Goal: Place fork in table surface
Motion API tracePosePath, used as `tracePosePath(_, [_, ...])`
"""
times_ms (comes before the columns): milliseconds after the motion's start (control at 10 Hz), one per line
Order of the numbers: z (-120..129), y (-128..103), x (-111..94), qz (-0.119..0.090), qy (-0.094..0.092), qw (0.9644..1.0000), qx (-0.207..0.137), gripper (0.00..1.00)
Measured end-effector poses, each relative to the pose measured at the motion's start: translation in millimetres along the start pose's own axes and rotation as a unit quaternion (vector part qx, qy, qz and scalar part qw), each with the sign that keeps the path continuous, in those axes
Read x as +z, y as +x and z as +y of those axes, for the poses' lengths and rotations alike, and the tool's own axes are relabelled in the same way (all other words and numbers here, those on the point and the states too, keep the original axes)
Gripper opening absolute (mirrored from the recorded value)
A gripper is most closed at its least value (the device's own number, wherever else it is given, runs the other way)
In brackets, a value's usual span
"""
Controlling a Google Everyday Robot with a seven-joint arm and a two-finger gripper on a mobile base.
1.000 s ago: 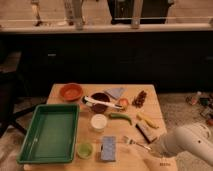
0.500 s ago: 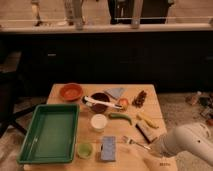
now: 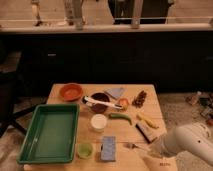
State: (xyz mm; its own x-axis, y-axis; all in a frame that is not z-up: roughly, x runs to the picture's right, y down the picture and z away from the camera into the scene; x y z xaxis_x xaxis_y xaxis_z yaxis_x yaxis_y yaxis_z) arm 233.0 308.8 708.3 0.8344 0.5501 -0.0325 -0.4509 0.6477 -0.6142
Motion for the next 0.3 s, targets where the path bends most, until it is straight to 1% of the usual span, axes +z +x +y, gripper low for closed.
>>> tracePosePath(100, [0.2, 0.0, 0.5, 0.000, 0.000, 1.0000, 0.000, 0.80])
tracePosePath(300, [0.2, 0.2, 0.4, 0.000, 0.000, 1.0000, 0.000, 0.80])
